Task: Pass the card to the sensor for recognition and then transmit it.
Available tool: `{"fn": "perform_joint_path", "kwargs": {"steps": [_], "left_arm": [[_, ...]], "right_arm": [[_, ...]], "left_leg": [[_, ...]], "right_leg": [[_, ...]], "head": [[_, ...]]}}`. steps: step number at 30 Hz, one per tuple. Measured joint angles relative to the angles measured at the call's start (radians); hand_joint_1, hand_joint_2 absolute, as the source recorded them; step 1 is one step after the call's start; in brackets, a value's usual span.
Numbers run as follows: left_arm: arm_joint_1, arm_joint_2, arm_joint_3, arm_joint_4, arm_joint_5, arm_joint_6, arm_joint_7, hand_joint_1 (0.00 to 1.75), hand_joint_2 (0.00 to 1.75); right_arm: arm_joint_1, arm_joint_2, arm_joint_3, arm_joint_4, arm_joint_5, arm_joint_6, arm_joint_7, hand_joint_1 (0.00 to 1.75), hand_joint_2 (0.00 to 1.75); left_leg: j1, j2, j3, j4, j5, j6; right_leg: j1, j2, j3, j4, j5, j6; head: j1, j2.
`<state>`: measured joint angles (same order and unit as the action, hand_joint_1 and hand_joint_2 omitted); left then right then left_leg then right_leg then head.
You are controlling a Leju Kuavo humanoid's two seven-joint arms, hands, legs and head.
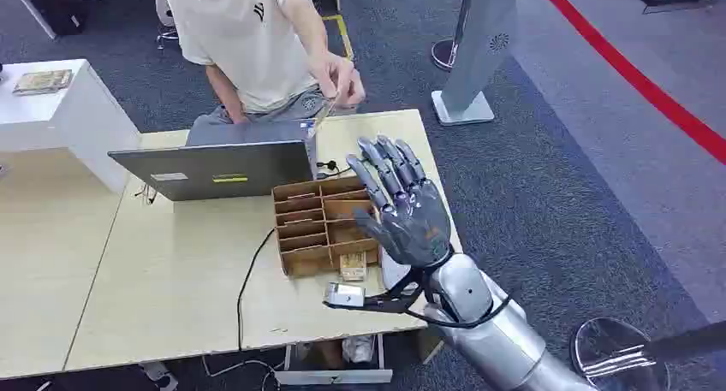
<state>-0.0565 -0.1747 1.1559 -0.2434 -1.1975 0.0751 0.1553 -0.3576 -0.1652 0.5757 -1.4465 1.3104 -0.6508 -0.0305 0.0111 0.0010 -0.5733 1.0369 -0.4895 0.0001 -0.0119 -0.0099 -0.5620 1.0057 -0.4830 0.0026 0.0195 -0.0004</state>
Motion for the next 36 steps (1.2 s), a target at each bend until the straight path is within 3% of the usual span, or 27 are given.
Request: {"fn": "perform_joint_path", "kwargs": {"steps": [13,24,25,26,27,28,36], "left_arm": [[-0.001,0.010,-0.032,0.000,-0.027,-0.021,-0.002,0.00,0.00],[-0.002,0.010,-0.050,0.000,-0.043,-0.029,0.001,0.00,0.00],[-0.002,0.010,-0.050,0.000,-0.044,-0.029,0.002,0.00,0.00],[-0.002,0.010,-0.051,0.000,-0.044,-0.029,0.002,0.00,0.00],[-0.002,0.010,-0.052,0.000,-0.045,-0.029,0.002,0.00,0.00],[-0.002,0.010,-0.053,0.000,-0.045,-0.029,0.003,0.00,0.00],[-0.003,0.010,-0.066,0.000,-0.050,-0.029,0.003,0.00,0.00]], "right_arm": [[-0.199,0.007,0.006,0.198,0.076,0.043,0.042,0.00,1.75],[-0.289,0.039,0.006,0.296,0.121,0.086,0.063,0.00,1.75],[-0.295,0.043,0.006,0.303,0.123,0.088,0.064,0.05,1.75],[-0.302,0.047,0.006,0.309,0.123,0.090,0.065,1.38,1.75],[-0.307,0.049,0.006,0.314,0.123,0.090,0.066,1.66,1.75],[-0.311,0.053,0.006,0.319,0.123,0.092,0.068,1.75,1.75],[-0.319,0.075,0.005,0.336,0.122,0.108,0.072,1.75,1.75]], "left_leg": [[0.000,0.000,0.000,0.000,0.000,0.000],[0.000,0.000,0.000,0.000,0.000,0.000],[0.000,0.000,0.000,0.000,0.000,0.000],[0.000,0.000,0.000,0.000,0.000,0.000],[0.000,0.000,0.000,0.000,0.000,0.000],[0.000,0.000,0.000,0.000,0.000,0.000],[0.000,0.000,0.000,0.000,0.000,0.000]], "right_leg": [[0.000,0.000,0.000,0.000,0.000,0.000],[0.000,0.000,0.000,0.000,0.000,0.000],[0.000,0.000,0.000,0.000,0.000,0.000],[0.000,0.000,0.000,0.000,0.000,0.000],[0.000,0.000,0.000,0.000,0.000,0.000],[0.000,0.000,0.000,0.000,0.000,0.000],[0.000,0.000,0.000,0.000,0.000,0.000]], "head": [[0.000,0.000],[0.000,0.000],[0.000,0.000],[0.000,0.000],[0.000,0.000],[0.000,0.000],[0.000,0.000]]}}
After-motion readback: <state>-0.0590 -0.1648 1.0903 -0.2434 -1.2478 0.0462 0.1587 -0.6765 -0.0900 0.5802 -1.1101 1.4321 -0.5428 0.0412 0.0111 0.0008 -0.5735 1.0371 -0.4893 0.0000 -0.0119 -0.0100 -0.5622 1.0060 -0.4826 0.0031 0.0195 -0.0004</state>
